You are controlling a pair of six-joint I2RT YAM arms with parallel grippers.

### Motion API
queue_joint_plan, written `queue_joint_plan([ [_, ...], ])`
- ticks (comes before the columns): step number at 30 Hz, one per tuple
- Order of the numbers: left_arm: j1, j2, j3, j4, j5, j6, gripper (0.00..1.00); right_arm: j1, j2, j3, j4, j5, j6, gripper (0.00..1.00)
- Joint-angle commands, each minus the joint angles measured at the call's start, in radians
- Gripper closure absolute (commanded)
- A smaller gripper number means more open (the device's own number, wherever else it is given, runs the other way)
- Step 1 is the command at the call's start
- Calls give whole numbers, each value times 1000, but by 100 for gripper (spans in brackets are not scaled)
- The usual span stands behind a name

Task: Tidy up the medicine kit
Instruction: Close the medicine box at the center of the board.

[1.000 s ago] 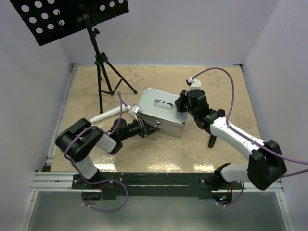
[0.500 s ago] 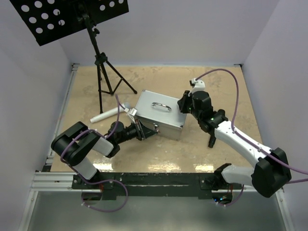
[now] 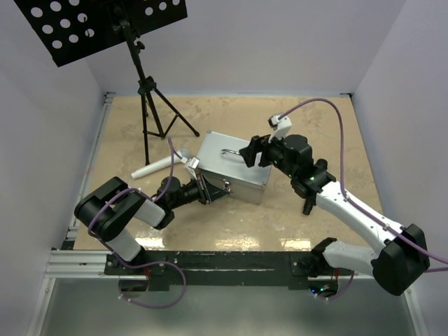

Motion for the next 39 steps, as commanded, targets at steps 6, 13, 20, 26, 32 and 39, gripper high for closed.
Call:
queue_joint_plan([
  [6,1,-22,3,659,21,-2,100,90,112,55,-6,77,-96,41],
  [13,1,-26,1,659,29,-18,100,94,163,46,0,112,-89,100],
  [20,1,-46,-28,659,29,-23,100,94,201,29,12,114,-76,100],
  [26,4,-88,-19,659,23,-40,100,114,218,24,-1,149,-72,100],
  [32,4,-102,-6,659,39,-60,100,114,220,27,-15,173,-72,100],
  [39,4,-148,-26,657,49,-55,100,114,246,40,-23,180,-69,100],
])
